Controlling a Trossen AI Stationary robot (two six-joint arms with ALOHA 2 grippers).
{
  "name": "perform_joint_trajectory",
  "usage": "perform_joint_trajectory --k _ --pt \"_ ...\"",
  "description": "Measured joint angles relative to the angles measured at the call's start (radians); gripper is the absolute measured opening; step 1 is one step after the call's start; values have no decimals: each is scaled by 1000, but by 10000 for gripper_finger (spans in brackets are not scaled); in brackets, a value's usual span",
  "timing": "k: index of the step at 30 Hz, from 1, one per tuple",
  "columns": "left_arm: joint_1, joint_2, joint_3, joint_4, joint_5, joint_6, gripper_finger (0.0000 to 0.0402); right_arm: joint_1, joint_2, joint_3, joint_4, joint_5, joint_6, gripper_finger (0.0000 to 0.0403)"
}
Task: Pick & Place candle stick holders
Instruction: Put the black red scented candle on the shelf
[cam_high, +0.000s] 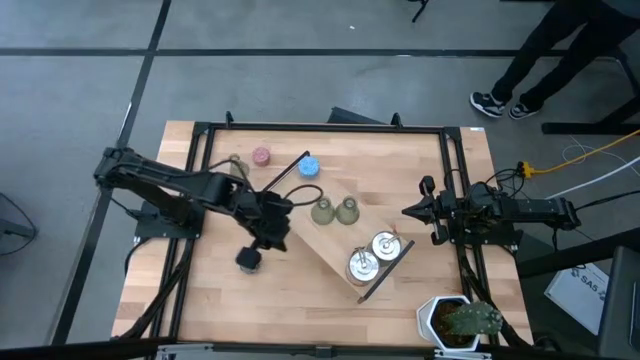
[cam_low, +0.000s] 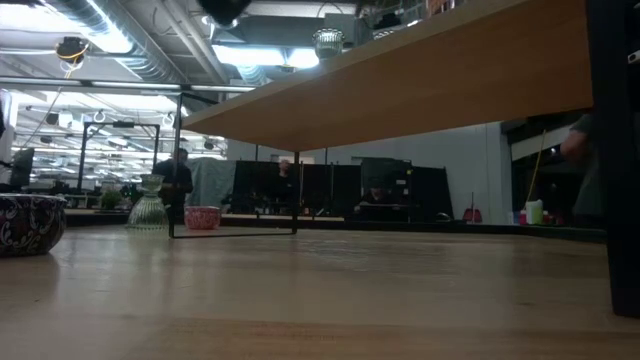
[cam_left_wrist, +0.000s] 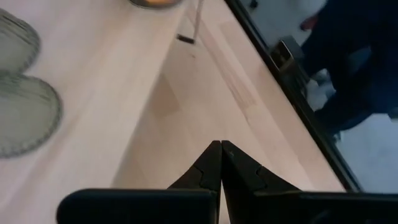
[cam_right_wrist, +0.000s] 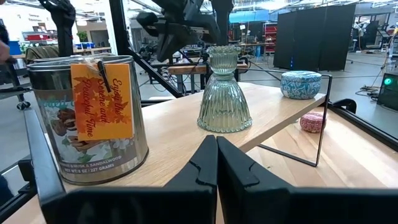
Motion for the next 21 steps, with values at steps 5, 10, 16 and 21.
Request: perform_joint_trajectory --k 5,10,16,21 --pt "0 -101 -85 -16 32 32 2 0 0 0 0 0 0 1" --pt "-1 -176 -177 -14 30 79 2 0 0 0 0 0 0 1" --pt "-19 -198 -251 -15 29 87 2 0 0 0 0 0 0 1" --pt "-56 -197 -290 -15 20 87 2 0 0 0 0 0 0 1"
